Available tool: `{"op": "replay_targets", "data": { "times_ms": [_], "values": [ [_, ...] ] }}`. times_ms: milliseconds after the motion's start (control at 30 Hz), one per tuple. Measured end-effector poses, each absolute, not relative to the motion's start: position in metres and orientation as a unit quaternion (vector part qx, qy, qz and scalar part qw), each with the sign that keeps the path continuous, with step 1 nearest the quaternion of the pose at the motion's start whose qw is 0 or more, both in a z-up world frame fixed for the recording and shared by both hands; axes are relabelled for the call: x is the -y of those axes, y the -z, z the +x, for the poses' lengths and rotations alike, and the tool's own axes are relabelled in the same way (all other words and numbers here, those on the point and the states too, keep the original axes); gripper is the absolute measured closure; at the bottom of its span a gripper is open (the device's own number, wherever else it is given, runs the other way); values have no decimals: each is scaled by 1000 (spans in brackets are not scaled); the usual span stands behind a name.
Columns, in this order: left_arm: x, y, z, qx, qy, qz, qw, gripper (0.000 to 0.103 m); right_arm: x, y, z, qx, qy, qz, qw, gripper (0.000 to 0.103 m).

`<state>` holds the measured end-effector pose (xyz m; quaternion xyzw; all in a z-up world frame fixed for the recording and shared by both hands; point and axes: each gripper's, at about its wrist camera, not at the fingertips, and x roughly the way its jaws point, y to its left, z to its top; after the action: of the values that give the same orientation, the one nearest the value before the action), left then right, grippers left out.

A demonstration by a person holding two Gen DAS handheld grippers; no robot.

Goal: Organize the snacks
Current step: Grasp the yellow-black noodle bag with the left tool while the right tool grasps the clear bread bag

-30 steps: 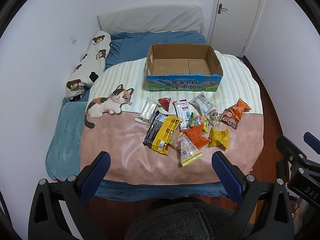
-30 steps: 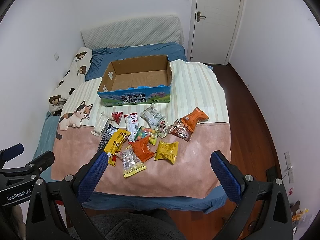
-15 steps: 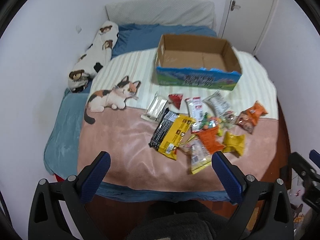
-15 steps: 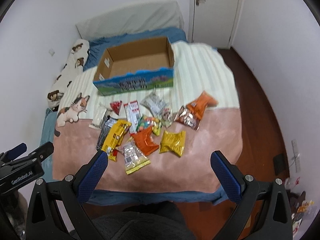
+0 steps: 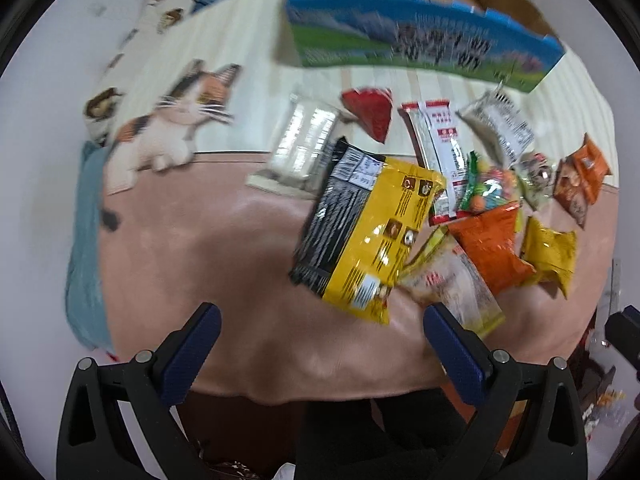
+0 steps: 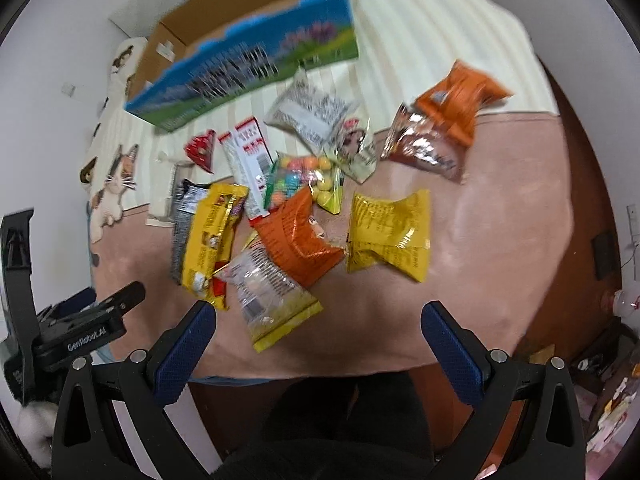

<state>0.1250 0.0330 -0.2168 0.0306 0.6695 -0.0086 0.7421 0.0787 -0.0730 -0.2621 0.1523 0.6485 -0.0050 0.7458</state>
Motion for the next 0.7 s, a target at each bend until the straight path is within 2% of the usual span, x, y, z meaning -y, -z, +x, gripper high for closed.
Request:
{"op": "replay_targets", "data": {
  "times_ms": [133,300,400,467,600,700],
  "values": [
    [-18,268,155,-696,32,63,714,0,73,301,99,-665,8,158,730,0],
    [1,321,177,-720,54,107,683,0,88,322,116,-668,30,145,729,0],
    [1,333,182,-721,56,110,682,0,100,327,124,-671,40,124,730,0],
    [-4,335,183,-715,55,100,690,8,99,329,129,-676,29,81,732,0],
    [-19,328,178,-701,38,72,709,18,88,331,128,-686,11,0,728,0],
    [-33,321,162,-694,16,58,717,20,66,335,120,-696,-22,6,718,0]
  ]
}}
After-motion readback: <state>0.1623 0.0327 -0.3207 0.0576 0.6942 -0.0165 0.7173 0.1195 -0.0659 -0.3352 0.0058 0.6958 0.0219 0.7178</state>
